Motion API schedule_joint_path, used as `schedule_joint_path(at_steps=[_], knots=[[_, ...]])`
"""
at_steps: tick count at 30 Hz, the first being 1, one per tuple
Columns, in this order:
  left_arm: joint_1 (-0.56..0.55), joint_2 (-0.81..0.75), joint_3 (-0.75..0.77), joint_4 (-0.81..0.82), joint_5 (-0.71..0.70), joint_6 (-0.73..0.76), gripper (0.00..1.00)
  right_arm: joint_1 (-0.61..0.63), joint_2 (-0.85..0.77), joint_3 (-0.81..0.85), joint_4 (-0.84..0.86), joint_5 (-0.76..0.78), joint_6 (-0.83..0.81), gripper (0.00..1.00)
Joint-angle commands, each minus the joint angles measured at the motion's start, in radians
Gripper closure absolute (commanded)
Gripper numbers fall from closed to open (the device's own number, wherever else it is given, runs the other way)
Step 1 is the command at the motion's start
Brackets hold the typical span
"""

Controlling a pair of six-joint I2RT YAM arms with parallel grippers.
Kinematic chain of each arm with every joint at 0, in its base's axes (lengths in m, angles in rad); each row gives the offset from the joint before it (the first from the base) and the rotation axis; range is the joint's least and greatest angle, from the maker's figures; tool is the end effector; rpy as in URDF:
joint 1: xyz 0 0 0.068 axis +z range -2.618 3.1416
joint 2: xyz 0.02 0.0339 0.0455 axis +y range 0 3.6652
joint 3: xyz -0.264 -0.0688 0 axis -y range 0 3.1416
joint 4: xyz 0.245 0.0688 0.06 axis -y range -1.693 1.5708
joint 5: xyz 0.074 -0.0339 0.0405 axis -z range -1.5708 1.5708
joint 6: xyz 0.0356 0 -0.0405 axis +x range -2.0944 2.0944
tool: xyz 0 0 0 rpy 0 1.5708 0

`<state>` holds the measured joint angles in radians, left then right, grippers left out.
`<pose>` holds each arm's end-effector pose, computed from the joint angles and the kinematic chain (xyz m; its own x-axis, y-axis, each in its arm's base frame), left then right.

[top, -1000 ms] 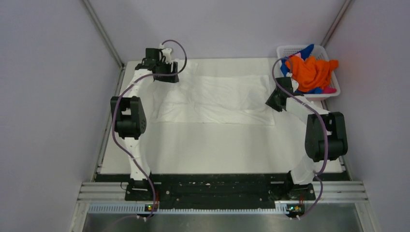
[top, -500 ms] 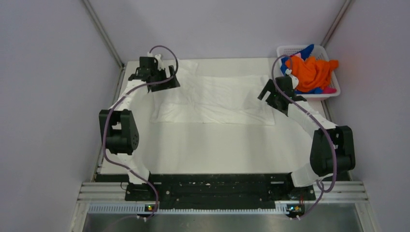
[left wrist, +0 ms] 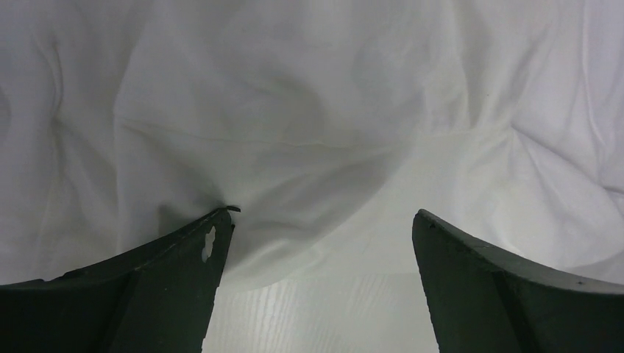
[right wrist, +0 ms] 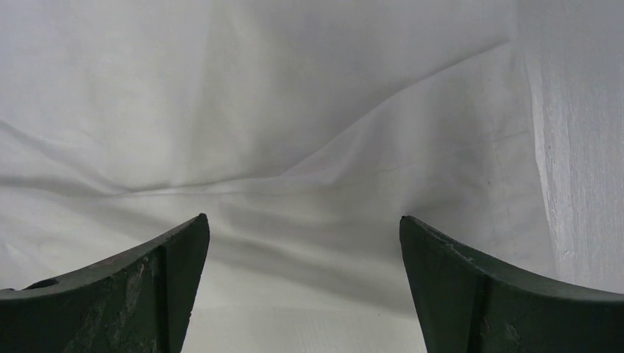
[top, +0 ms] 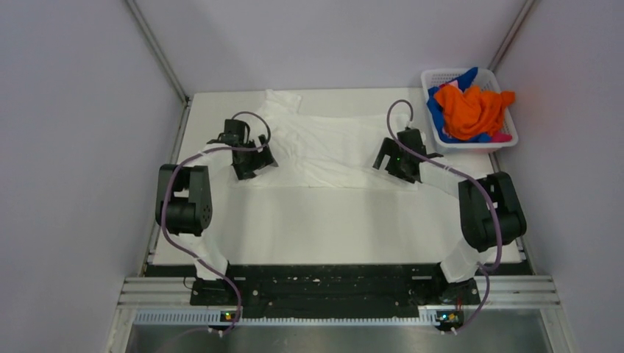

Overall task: Fold and stack the t-shirts
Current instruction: Fold the flattened tshirt in 1/3 of the way

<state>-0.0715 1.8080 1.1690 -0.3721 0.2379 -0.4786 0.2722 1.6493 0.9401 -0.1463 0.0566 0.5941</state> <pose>0.3706 -0.0350 0.1801 -0.8397 -0.3886 -0.3793 -0.2169 0.8804 -0.4218 0.3257 0.0888 0.1800 -0.7328 0.3757 -0.5674 0.2142 0.9187 0.3317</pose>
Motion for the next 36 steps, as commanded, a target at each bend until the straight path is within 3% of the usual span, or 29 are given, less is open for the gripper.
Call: schedule_joint_path(at_steps=[1, 8, 18, 36], knots=[[0.006, 0.021, 0.002, -0.047, -0.128, -0.04, 0.01, 0.007, 0.014, -0.013, 0.017, 0.053, -0.004, 0.01], [0.009, -0.013, -0.067, -0.114, -0.183, -0.052, 0.01, 0.007, -0.034, -0.129, 0.01, 0.12, 0.077, 0.01], [0.004, -0.212, -0.344, -0.132, -0.171, -0.159, 0.02, 0.007, -0.226, -0.312, -0.047, 0.082, 0.161, 0.01], [-0.067, -0.587, -0.611, -0.291, -0.214, -0.364, 0.01, 0.01, -0.657, -0.575, -0.368, 0.038, 0.322, 0.01]])
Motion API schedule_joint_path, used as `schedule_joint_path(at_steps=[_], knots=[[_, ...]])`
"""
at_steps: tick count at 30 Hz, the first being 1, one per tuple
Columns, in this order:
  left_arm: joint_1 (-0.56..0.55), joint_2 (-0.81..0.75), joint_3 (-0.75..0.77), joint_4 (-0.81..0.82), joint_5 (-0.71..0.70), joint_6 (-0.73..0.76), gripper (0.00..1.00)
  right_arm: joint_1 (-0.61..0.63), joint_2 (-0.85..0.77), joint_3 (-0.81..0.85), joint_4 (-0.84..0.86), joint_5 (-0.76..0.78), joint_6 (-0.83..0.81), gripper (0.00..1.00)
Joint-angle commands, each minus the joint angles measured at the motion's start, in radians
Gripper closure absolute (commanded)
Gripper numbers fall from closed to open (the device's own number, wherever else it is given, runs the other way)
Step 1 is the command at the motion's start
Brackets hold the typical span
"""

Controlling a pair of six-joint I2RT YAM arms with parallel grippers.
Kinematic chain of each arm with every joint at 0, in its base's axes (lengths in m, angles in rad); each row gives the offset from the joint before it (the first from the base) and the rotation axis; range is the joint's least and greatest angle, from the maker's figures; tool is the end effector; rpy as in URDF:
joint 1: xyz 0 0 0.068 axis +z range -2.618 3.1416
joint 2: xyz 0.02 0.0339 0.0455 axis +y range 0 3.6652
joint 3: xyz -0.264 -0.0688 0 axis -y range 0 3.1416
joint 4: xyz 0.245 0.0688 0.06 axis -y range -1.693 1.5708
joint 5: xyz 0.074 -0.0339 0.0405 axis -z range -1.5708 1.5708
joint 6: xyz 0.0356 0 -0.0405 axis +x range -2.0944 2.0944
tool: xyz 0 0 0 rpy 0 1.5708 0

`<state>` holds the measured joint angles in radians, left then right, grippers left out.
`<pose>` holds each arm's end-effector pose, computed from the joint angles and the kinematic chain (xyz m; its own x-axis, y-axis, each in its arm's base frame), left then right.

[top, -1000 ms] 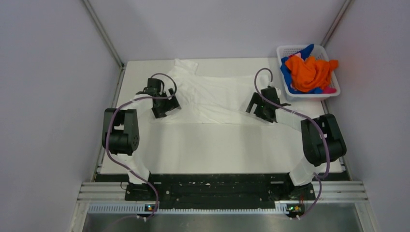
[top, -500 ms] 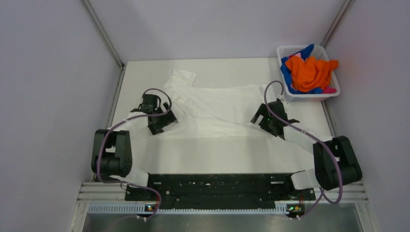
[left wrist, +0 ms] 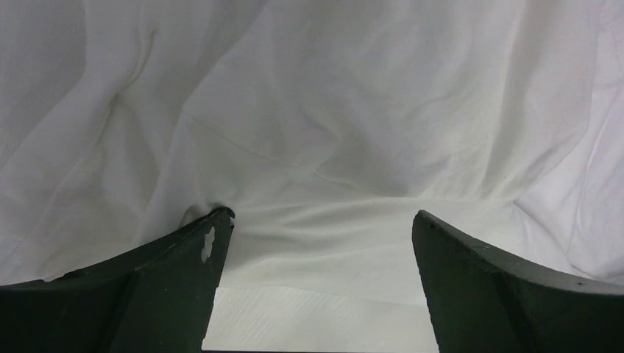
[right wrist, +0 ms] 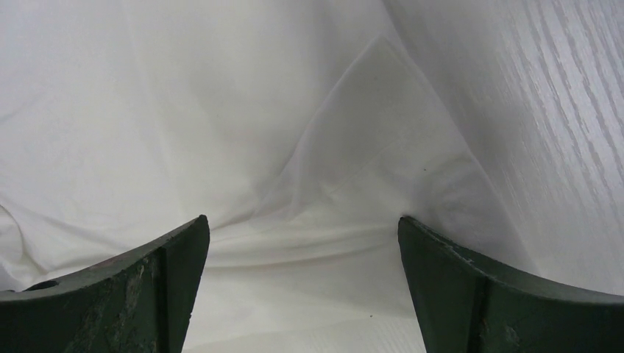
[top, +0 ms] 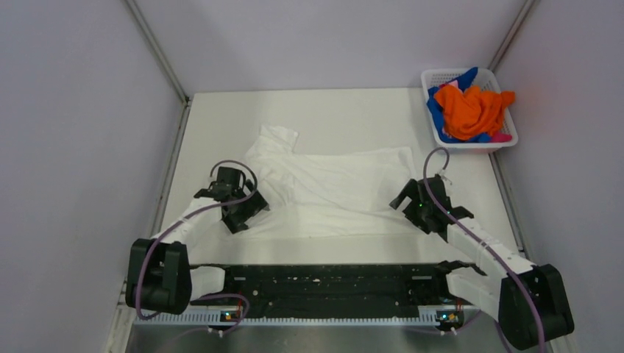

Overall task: Fold and stack the t-shirts
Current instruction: Fold the flattened tshirt in 1/3 of the way

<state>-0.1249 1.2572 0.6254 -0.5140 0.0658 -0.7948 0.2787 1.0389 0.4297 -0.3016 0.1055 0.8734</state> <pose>0.2149 -0.0293 0.1686 -0.7411 -0.6247 -0.2460 -0.5393 0.7721 -0.3362 0.1822 0.0482 0.1636 -0.6499 0.6069 -0.4575 0.4463 0.7920 0.4165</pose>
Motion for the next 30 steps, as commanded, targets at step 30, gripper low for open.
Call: schedule_joint_path(at_steps=[30], knots=[[-0.035, -0.145, 0.254, -0.153, -0.114, 0.046, 0.01, 0.015, -0.246, 0.145, -0.147, 0.005, -0.129, 0.01]])
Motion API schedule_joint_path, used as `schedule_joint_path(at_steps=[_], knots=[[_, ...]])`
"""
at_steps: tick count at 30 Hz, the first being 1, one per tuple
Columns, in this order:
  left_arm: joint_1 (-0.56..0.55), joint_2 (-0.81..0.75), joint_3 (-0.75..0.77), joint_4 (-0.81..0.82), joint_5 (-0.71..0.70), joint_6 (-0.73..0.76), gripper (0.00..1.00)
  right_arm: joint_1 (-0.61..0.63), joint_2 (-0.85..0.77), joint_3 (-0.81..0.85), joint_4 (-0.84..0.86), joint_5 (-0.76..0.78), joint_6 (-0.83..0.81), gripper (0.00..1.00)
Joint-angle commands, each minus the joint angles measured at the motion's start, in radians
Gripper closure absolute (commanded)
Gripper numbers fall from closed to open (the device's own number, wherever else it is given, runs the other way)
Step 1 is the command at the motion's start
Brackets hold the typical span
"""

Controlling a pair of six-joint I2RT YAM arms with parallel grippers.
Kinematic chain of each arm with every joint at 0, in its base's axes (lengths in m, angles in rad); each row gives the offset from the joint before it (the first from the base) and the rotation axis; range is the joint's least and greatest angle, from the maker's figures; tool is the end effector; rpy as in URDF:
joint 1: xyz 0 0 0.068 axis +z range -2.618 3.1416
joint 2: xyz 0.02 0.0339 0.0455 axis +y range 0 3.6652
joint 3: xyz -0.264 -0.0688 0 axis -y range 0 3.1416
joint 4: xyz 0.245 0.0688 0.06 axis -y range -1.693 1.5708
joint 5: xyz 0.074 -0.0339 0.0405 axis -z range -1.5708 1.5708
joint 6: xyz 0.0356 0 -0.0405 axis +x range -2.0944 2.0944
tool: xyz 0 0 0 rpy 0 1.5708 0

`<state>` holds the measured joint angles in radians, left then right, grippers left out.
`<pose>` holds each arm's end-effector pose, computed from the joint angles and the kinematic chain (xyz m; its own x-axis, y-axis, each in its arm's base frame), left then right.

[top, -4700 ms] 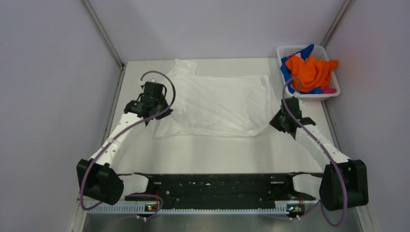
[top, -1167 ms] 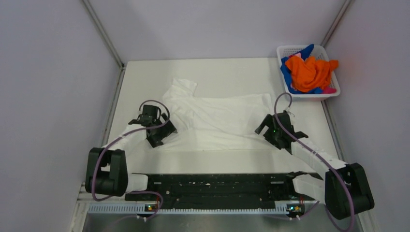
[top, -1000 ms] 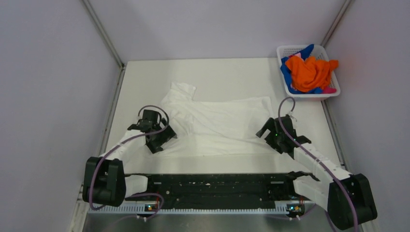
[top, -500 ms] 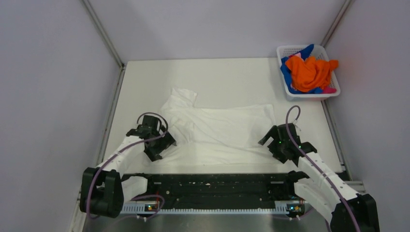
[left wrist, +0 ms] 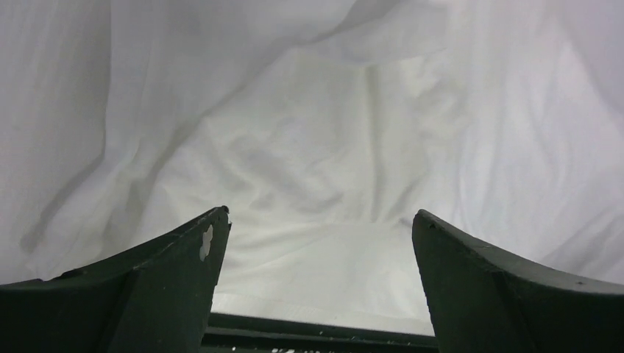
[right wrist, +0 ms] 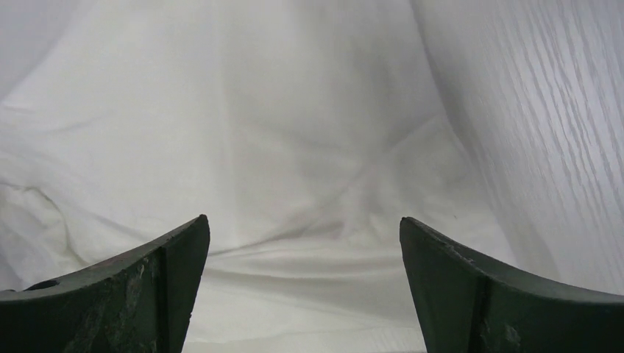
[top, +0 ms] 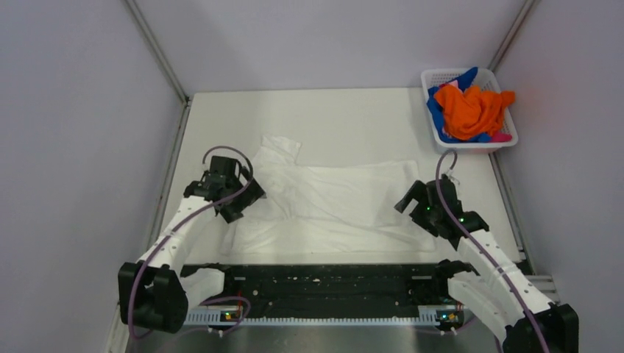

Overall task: Fold and stack the t-shirts
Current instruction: Fold the flattened tshirt in 1/3 of the way, then grab the side of the flattened tshirt furthest away from the robot with both arms

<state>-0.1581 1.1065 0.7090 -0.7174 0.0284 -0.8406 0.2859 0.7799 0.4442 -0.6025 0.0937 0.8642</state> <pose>0.1965 -0.0324 0.2116 -0.7179 -0.6397 -0.2747 -0.5474 0.7624 -0.3450 0.1430 0.0386 0.1868 -0.6756 0.5907 -0.4413 0.4407 0.8033 0.4007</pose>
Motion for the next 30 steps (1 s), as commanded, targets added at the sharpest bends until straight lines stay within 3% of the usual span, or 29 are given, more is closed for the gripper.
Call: schedule_joint_path(at_steps=[1, 6, 10, 17, 19, 22, 26, 30], knots=[[-0.003, 0.022, 0.237, 0.046, -0.111, 0.113, 0.01, 0.008, 0.032, 0.162, 0.17, 0.023, -0.149, 0.01], [0.0, 0.171, 0.456, 0.107, -0.239, 0.201, 0.01, 0.007, 0.129, 0.252, 0.274, 0.025, -0.227, 0.01], [0.002, 0.38, 0.631, 0.171, -0.21, 0.287, 0.01, 0.008, 0.179, 0.237, 0.416, 0.033, -0.213, 0.01], [0.004, 0.864, 1.122, 0.032, -0.152, 0.47, 0.05, 0.007, 0.295, 0.274, 0.465, 0.083, -0.27, 0.01], [0.005, 0.992, 1.281, -0.039, -0.151, 0.535, 0.1, 0.008, 0.327, 0.277, 0.463, 0.088, -0.282, 0.01], [0.006, 1.13, 1.449, -0.109, -0.144, 0.625, 0.12, 0.007, 0.361, 0.286, 0.444, 0.105, -0.297, 0.01], [0.005, 1.215, 1.493, -0.088, -0.085, 0.728, 0.15, 0.007, 0.379, 0.288, 0.434, 0.133, -0.306, 0.01], [0.003, 1.283, 1.521, -0.078, -0.034, 0.73, 0.19, 0.006, 0.395, 0.287, 0.438, 0.128, -0.305, 0.01]])
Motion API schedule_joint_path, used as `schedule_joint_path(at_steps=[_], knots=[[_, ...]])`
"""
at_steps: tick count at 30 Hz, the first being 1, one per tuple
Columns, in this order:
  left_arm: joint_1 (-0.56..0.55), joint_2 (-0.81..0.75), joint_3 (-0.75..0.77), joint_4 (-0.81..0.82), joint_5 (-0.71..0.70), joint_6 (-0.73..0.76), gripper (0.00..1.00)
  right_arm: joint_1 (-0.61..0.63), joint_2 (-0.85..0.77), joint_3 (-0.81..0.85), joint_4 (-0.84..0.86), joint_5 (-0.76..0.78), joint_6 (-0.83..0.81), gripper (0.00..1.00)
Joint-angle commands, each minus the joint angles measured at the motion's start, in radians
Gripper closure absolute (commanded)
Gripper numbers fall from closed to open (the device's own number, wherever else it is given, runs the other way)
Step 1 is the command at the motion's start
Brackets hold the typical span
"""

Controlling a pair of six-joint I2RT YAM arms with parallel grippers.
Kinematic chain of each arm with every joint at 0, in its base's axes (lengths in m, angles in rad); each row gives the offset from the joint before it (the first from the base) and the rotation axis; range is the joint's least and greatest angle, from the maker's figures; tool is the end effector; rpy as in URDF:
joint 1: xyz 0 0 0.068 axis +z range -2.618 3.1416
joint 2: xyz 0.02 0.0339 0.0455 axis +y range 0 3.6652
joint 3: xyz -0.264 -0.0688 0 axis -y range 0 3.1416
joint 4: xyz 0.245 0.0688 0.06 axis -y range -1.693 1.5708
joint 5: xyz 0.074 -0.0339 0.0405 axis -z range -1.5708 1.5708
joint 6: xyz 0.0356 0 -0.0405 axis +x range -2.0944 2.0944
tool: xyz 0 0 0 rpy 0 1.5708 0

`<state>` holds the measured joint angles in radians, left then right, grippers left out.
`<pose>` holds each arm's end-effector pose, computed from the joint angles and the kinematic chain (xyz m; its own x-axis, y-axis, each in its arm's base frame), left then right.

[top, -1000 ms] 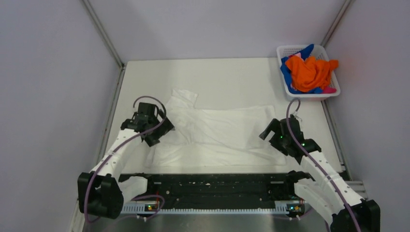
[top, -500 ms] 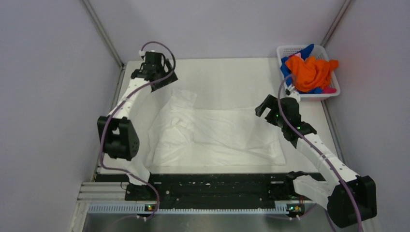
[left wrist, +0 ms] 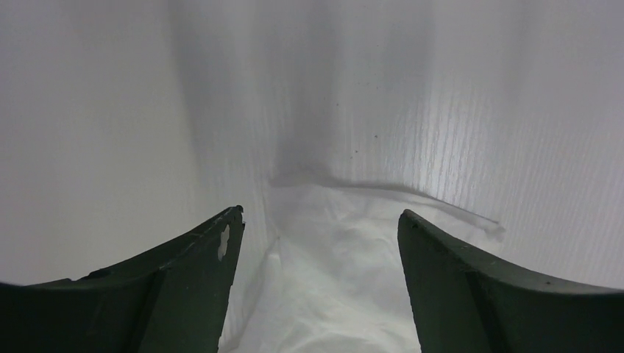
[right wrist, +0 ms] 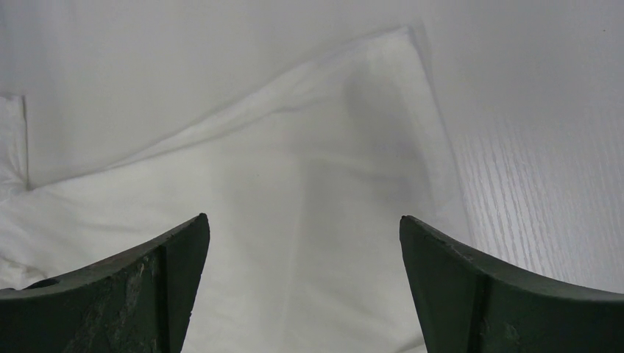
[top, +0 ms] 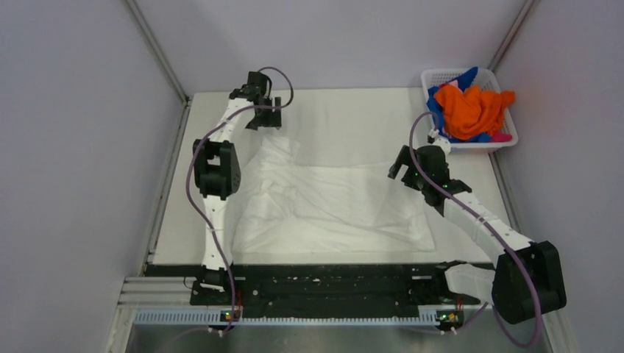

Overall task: Fold and stack the t-shirts
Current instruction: Grab the side of the flattened tshirt furthest away from the robot with both arms

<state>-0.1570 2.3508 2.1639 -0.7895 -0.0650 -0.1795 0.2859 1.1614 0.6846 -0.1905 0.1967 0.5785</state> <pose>0.5129 -0.0788 0.2239 -0.8266 -0.0495 -0.5606 -0.0279 0.9985 -0.0470 0.2377 0.0626 0.2291 -0.5678 0.3920 -0.7238 0.2164 0.9195 0.3282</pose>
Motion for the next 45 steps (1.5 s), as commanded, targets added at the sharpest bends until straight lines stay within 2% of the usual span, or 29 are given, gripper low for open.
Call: schedule_joint_path(at_steps=[1, 7, 10, 17, 27, 32, 34, 36, 37, 42, 45], knots=[[0.002, 0.052, 0.071, -0.002, 0.06, 0.065, 0.2, 0.007, 0.018, 0.048, 0.027, 0.02, -0.019, 0.01], [-0.006, 0.108, 0.1, 0.004, 0.082, 0.072, 0.27, 0.006, 0.031, 0.04, 0.025, 0.01, -0.016, 0.01], [-0.028, 0.108, 0.095, 0.001, 0.08, 0.125, 0.28, 0.007, 0.03, 0.034, 0.024, 0.013, -0.013, 0.01], [-0.106, 0.141, 0.092, -0.016, -0.132, 0.255, 0.41, 0.006, 0.032, 0.026, 0.026, 0.02, -0.007, 0.01], [-0.101, 0.157, 0.094, -0.035, -0.107, 0.215, 0.44, 0.007, 0.039, 0.026, 0.025, 0.02, -0.003, 0.01], [-0.099, 0.153, 0.092, -0.044, -0.095, 0.183, 0.66, 0.006, 0.038, 0.024, 0.024, 0.025, -0.003, 0.01], [-0.098, 0.15, 0.091, -0.044, -0.095, 0.182, 0.79, 0.006, 0.039, 0.024, 0.024, 0.029, -0.003, 0.01], [-0.098, 0.142, 0.089, -0.039, -0.095, 0.183, 0.97, 0.007, 0.044, 0.027, 0.022, 0.034, -0.003, 0.01], [-0.097, 0.137, 0.088, -0.036, -0.09, 0.183, 1.0, 0.007, 0.048, 0.029, 0.021, 0.036, -0.001, 0.01], [-0.096, 0.069, 0.04, 0.015, -0.078, 0.149, 1.0, 0.007, 0.081, 0.06, -0.002, 0.067, 0.007, 0.01], [-0.096, -0.019, -0.042, 0.072, -0.067, 0.132, 1.0, 0.002, 0.11, 0.085, -0.017, 0.079, 0.019, 0.01]])
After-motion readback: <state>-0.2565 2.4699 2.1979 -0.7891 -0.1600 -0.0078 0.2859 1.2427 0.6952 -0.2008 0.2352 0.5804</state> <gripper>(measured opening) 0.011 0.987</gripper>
